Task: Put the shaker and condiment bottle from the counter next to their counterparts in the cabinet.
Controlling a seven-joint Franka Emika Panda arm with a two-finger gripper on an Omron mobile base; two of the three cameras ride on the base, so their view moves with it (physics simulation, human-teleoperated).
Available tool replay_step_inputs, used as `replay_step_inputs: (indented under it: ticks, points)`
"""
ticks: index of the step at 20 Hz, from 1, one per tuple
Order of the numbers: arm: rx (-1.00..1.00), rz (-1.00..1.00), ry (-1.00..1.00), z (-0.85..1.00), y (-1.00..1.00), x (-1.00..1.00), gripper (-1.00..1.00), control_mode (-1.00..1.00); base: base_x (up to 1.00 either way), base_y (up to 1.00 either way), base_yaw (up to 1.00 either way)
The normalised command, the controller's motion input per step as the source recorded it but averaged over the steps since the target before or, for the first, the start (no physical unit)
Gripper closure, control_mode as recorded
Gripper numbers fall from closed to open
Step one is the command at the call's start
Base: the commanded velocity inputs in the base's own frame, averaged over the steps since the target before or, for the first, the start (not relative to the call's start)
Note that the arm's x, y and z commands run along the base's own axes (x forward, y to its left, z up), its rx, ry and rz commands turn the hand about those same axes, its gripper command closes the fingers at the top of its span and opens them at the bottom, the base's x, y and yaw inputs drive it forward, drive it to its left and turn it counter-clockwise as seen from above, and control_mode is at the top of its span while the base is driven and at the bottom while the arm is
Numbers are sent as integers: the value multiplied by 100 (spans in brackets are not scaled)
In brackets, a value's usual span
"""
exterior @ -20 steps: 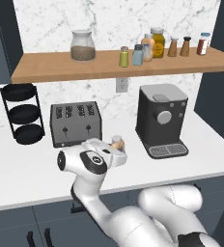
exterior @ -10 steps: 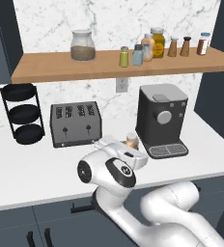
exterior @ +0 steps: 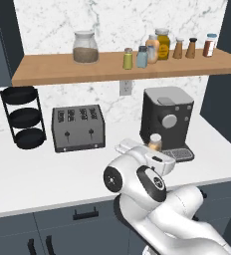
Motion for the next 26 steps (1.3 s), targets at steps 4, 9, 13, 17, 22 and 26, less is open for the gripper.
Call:
replay_step_inputs:
  ticks: [4,9,13,17,22,26]
  points:
    - [0,2,0,25,-41,-26,100,-100,0,0,0]
    - [0,2,0,36,-33,-23,100,-100,0,0,0]
    - [1,3,0,45,-34,-22,100,-100,0,0,0]
    - [11,13,0,51,-32,-9,100,-100,0,0,0]
    - [11,19,0,42,-30,-9,100,-100,0,0,0]
    - [6,21,0,45,-31,-14,100,-100,0,0,0]
